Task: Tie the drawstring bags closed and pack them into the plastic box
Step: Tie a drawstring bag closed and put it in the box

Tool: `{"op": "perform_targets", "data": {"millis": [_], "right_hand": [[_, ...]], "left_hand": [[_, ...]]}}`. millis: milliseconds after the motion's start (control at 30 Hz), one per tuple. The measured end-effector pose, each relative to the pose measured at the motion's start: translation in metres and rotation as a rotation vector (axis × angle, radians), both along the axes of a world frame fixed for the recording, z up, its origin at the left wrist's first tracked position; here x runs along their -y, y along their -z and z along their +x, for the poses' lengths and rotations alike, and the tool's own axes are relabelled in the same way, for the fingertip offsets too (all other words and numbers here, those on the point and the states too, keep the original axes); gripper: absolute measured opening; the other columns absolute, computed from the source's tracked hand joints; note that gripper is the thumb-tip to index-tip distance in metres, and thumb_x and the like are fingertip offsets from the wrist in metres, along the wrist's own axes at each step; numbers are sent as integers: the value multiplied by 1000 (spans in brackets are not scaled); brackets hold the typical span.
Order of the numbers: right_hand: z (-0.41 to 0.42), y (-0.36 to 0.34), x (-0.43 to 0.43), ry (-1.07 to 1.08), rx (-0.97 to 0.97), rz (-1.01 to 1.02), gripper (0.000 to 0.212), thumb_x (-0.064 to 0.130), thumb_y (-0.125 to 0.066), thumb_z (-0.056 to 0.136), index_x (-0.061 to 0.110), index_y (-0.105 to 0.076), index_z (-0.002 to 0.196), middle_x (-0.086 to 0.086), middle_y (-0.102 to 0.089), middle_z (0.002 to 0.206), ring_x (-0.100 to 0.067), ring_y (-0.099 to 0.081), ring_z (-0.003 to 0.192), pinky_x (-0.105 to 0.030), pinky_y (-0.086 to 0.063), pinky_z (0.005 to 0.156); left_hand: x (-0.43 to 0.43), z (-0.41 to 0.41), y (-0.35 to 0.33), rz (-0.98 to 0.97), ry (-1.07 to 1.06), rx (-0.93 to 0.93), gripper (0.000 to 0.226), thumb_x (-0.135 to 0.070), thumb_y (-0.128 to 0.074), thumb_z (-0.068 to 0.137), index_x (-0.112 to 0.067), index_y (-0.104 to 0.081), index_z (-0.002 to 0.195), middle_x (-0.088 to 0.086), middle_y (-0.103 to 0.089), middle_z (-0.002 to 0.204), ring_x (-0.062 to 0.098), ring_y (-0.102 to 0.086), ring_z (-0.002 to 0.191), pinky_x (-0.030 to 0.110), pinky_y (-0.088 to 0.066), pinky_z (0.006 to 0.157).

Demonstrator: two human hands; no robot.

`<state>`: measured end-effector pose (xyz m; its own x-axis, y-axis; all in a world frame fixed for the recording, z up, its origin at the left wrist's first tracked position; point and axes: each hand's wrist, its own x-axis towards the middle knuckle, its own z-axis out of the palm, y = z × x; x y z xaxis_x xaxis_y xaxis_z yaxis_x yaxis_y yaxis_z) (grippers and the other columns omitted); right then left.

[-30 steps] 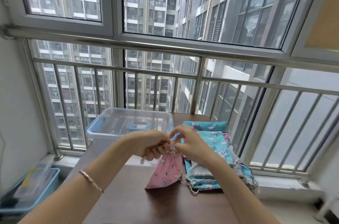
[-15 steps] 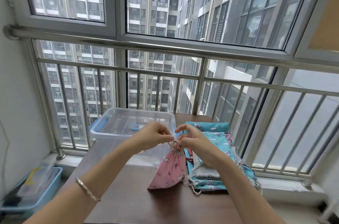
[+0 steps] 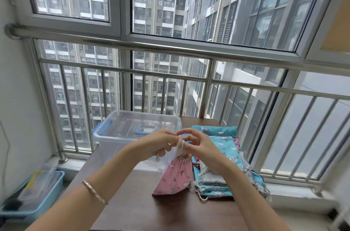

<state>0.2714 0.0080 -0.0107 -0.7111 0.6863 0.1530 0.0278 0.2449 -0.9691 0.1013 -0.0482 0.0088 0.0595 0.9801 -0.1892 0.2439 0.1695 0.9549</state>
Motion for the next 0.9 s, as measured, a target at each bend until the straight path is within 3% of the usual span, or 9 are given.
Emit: {"op": "perform_targets", "data": {"millis": [67, 200, 367, 467, 567, 633, 700, 800, 900], "right_hand": [[-2, 5, 0, -1, -57, -111, 33, 33, -63, 89, 12, -69, 114, -20, -66, 98, -19, -63, 79, -28, -55, 74], [-7, 15, -6, 148, -263, -350, 35, 32, -54, 94, 2, -72, 98, -14, -71, 95, -24, -65, 98, -40, -46, 99], [-2, 19, -10, 233, -481, -659, 34, 23, -48, 99, 11, -63, 71, -10, -73, 92, -22, -66, 95, -39, -41, 101], [6, 24, -17, 266, -623, -754, 29, 23, -48, 99, 12, -57, 74, -3, -65, 65, -18, -71, 75, -35, -53, 83], [5, 30, -18, 275, -503, -693, 21, 20, -52, 97, 4, -60, 87, 1, -40, 53, -11, -53, 48, -26, -54, 56], [3, 27, -16, 255, -302, -522, 25, 20, -54, 97, -3, -63, 99, 2, -30, 56, -8, -37, 45, -21, -48, 51], [1, 20, -14, 237, -27, -249, 29, 21, -58, 96, -6, -68, 101, 4, -31, 53, -8, -35, 44, -20, -45, 52], [-3, 0, -10, 149, 338, 64, 24, 18, -62, 93, -3, -72, 92, 0, -46, 57, -7, -46, 48, -16, -41, 52], [-7, -16, -5, 39, 560, 158, 22, 11, -52, 90, 12, -68, 74, 3, -51, 66, -8, -48, 62, -14, -37, 54]], "left_hand": [[-2, 0, 1, 0, -59, -5, 30, -28, -64, 91, -4, -68, 109, -6, -48, 65, 5, -33, 49, 17, -25, 43], [-3, 4, 2, 75, -144, -197, 31, -39, -64, 89, -10, -73, 98, -3, -46, 69, 9, -33, 55, 17, -27, 45], [5, -1, 7, 239, -148, -321, 21, -32, -64, 90, -16, -76, 83, 4, -47, 65, 10, -29, 45, 19, -24, 40], [10, -13, 14, 269, -170, -393, 21, -27, -63, 91, -22, -74, 74, 4, -49, 63, 15, -32, 52, 26, -27, 47], [14, -19, 23, 311, -125, -465, 18, -26, -64, 90, -26, -73, 74, -2, -55, 63, 16, -41, 59, 29, -33, 57], [14, -17, 25, 405, -128, -640, 9, -31, -67, 87, -27, -75, 84, -7, -55, 76, 12, -46, 73, 27, -39, 69], [13, -12, 23, 548, -164, -891, 15, -38, -69, 84, -30, -76, 93, -11, -47, 79, 11, -43, 80, 30, -39, 76], [17, -1, 12, 624, -159, -1000, 18, -43, -65, 86, -34, -75, 98, -16, -52, 72, 9, -48, 69, 24, -37, 60], [17, 10, 5, 661, -207, -926, 17, -39, -66, 86, -31, -76, 97, -11, -70, 80, 2, -51, 61, 14, -33, 54]]}}
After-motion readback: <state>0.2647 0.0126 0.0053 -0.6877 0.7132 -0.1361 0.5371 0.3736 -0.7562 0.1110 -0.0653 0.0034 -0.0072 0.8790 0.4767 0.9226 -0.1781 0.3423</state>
